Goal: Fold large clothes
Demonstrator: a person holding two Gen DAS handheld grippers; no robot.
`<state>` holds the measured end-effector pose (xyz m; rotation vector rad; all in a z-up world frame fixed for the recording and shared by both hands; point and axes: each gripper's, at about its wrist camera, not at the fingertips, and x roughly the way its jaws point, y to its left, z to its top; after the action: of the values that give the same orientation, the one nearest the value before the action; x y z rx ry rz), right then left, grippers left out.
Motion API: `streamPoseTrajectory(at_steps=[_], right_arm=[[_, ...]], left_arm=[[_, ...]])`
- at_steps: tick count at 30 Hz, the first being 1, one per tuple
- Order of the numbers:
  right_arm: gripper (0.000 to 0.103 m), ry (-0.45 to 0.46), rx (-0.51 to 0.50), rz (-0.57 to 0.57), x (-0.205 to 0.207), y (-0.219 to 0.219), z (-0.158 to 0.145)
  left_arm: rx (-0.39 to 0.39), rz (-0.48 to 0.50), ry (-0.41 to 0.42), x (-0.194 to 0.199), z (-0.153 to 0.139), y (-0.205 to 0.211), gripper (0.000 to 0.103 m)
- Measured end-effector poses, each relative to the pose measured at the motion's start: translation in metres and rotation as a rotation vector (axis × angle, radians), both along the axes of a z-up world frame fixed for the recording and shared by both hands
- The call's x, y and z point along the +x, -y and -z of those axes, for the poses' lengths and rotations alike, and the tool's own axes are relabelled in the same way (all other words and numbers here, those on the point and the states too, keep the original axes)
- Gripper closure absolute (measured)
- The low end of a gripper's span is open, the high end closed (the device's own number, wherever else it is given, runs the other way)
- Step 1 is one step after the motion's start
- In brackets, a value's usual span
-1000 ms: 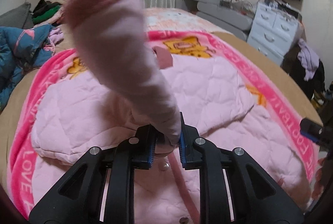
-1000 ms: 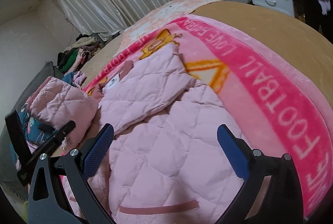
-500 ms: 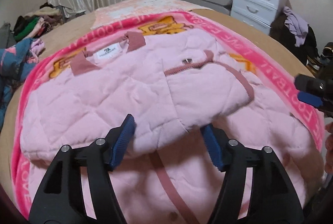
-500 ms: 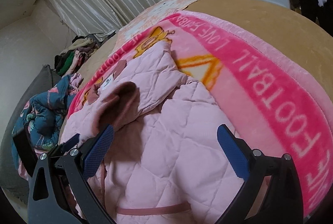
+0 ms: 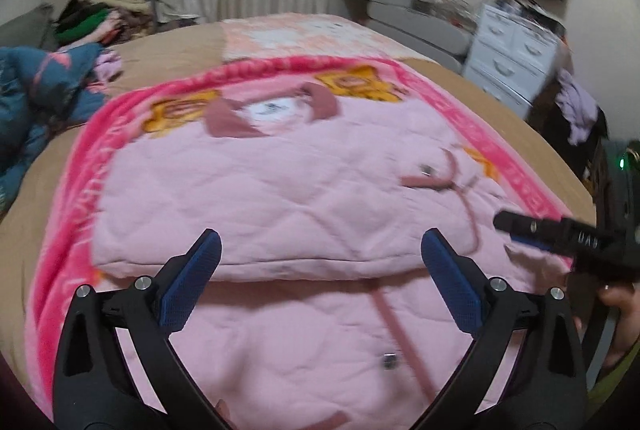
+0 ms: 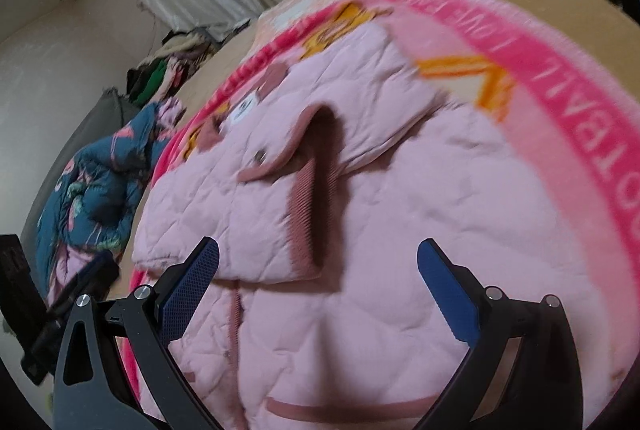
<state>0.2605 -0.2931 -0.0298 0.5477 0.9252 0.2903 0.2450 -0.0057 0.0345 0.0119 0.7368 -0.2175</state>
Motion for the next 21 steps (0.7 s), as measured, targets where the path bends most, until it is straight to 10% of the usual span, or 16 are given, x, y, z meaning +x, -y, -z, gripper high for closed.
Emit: streamPoseTrajectory(at_steps=[12, 14, 21], right_arm=[[0.006, -0.059, 0.096, 0.006, 0.031, -0.033, 0.029], [0.064, -0.018, 0.076, 0.013, 0.033, -0.034, 0.028], [0.086, 0.258, -0.045, -0.099, 0.047, -0.048, -0.046]], left_arm=[[-0.105, -0.278, -0.003, 0.009, 0.002, -0.114, 0.009], [-0.126, -0.316, -0.009, 0.01, 0.005, -0.128, 0.009], [-0.16, -0.364, -0.02, 0.014, 0.013, -0.147, 0.009]])
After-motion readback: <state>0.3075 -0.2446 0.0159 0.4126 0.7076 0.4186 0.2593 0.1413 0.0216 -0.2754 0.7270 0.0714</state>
